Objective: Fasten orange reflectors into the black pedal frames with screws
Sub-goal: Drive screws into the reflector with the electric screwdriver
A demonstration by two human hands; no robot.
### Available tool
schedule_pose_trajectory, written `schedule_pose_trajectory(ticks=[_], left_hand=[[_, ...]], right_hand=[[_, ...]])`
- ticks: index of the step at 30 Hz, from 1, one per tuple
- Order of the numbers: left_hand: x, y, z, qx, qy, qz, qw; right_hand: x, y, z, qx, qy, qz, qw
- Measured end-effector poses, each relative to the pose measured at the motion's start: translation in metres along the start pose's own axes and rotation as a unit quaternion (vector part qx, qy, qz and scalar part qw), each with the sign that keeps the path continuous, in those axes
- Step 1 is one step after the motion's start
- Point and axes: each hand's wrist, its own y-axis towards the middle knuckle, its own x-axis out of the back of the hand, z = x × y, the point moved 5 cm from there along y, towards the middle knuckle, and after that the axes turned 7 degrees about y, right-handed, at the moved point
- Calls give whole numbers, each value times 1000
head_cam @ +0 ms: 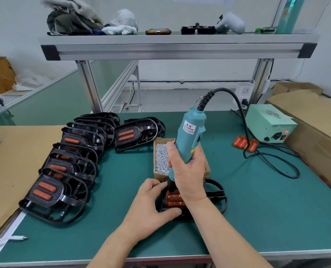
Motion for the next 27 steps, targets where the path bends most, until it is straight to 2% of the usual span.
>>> schedule_pose_trajectory(ticks=[15, 22, 27], left_hand=[[0, 1, 2, -1, 3, 2, 1000], [-2, 1, 4, -4, 4, 3, 1000], [-3, 1, 3, -7, 4, 5, 1000]], right_hand=[[1, 3, -10, -28, 0, -16, 999], [3, 1, -12, -12, 5, -11, 1000], [0, 2, -21, -44, -6, -5, 999]])
